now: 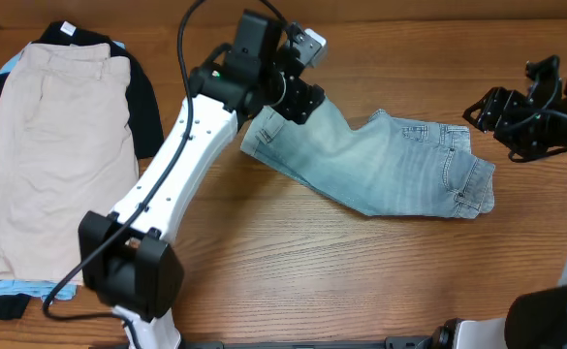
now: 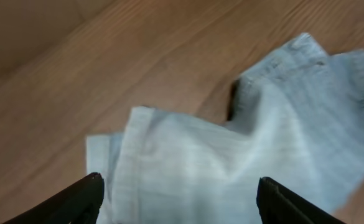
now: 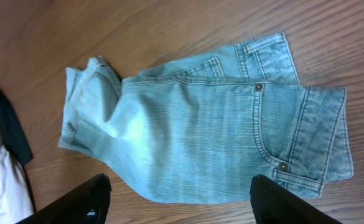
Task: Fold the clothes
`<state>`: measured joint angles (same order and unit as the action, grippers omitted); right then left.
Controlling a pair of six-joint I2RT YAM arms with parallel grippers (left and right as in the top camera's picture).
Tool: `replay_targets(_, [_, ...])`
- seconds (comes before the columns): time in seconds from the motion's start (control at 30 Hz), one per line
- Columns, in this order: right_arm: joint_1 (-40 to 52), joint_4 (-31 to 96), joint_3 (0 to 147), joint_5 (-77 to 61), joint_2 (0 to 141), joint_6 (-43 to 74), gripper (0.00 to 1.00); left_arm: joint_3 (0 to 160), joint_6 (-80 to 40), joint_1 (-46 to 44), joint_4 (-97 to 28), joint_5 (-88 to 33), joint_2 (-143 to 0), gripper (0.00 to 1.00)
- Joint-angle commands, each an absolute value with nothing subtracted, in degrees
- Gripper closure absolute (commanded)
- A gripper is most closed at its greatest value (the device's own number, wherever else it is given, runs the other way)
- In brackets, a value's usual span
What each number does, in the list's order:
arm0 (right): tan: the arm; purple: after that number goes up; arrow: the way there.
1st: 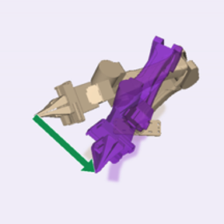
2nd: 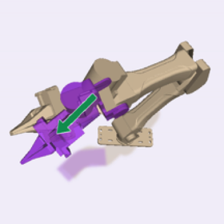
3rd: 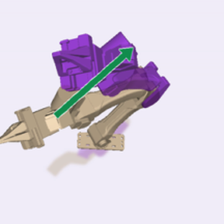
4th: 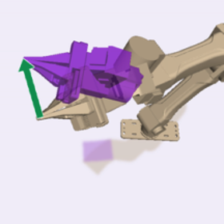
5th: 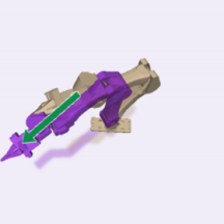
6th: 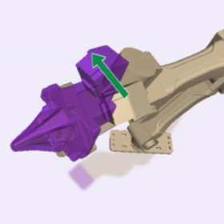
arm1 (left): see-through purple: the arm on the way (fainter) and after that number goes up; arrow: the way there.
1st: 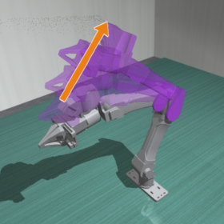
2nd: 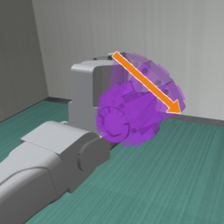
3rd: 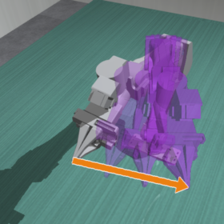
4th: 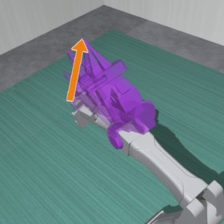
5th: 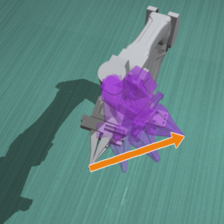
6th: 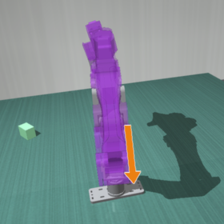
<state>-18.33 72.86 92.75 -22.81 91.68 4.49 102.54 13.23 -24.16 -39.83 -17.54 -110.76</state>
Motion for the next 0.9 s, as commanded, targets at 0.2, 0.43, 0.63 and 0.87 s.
replay_targets(0.2, [-18.2, 73.2, 92.9, -21.6, 90.9, 4.2, 0.24, 103.3, 15.0, -22.8, -42.2, -14.9, -124.8, 0.37])
replay_targets(0.43, [-18.0, 73.2, 92.9, -21.5, 90.9, 4.2, 0.24, 103.3, 13.3, -19.7, -45.8, -14.6, -125.6, 0.40])
replay_targets(0.63, [-18.0, 73.2, 92.9, -21.5, 90.9, 4.2, 0.23, 103.3, 14.4, -18.2, -44.0, -15.0, -127.3, 0.31])
replay_targets(0.87, [-18.0, 73.0, 92.9, -21.5, 90.9, 4.2, 0.23, 103.3, 14.3, -18.4, -40.3, -15.1, -129.9, 0.30])
